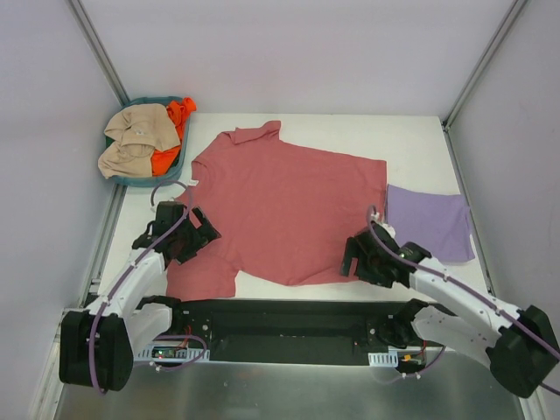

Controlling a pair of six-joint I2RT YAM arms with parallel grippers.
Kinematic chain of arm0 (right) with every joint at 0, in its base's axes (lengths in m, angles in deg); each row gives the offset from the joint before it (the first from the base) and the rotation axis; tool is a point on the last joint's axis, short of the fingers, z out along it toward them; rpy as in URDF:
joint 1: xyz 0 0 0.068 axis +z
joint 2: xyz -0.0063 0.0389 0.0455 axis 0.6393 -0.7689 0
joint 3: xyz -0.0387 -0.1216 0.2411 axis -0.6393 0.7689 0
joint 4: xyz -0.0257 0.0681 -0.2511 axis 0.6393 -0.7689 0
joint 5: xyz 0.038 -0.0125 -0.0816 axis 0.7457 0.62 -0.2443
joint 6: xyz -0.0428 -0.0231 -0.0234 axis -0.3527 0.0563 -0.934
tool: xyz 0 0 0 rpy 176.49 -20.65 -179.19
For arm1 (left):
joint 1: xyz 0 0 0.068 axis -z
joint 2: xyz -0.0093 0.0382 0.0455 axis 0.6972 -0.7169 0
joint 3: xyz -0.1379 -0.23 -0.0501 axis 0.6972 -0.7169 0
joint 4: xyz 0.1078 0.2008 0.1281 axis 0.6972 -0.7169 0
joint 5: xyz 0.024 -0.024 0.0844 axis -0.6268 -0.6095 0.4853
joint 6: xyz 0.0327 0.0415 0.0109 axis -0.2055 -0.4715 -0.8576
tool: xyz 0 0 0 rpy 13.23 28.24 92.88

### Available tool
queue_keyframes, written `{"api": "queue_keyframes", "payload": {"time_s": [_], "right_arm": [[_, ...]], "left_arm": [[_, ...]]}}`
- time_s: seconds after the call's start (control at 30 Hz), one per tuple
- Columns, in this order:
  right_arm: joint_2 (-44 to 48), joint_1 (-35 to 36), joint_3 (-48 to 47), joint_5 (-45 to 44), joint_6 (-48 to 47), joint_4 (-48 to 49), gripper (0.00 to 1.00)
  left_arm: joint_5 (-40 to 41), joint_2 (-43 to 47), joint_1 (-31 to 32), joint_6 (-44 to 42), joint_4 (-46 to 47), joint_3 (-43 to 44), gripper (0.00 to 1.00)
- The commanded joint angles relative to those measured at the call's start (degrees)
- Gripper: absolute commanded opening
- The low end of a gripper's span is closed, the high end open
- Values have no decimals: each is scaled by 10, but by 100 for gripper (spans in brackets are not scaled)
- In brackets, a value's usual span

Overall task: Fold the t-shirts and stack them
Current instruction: Flatten out the tshirt

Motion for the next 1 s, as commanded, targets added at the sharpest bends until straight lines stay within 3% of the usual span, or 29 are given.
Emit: {"api": "queue_keyframes", "payload": {"time_s": [0.0, 0.13, 0.3, 0.5, 0.6, 0.8, 0.97], "right_arm": [[80, 7, 85, -41, 177, 70, 95], [108, 7, 114, -74, 212, 112, 83], [64, 7, 113, -75, 226, 125, 66], [33, 7, 97, -79, 228, 128, 19], [30, 8, 79, -72, 213, 131, 4], [-17, 8, -9, -60, 169, 115, 1], [-131, 7, -134, -67, 115, 112, 2]], "left_arm": [[-11, 43, -5, 34, 47, -27, 99], [-15, 56, -5, 32, 60, -35, 99], [0, 59, -5, 19, 62, -43, 99], [-6, 45, -5, 5, 62, -44, 99], [-8, 41, -5, -1, 61, -43, 99], [1, 27, -5, -6, 62, -42, 99], [6, 20, -5, -11, 62, -40, 99]]}}
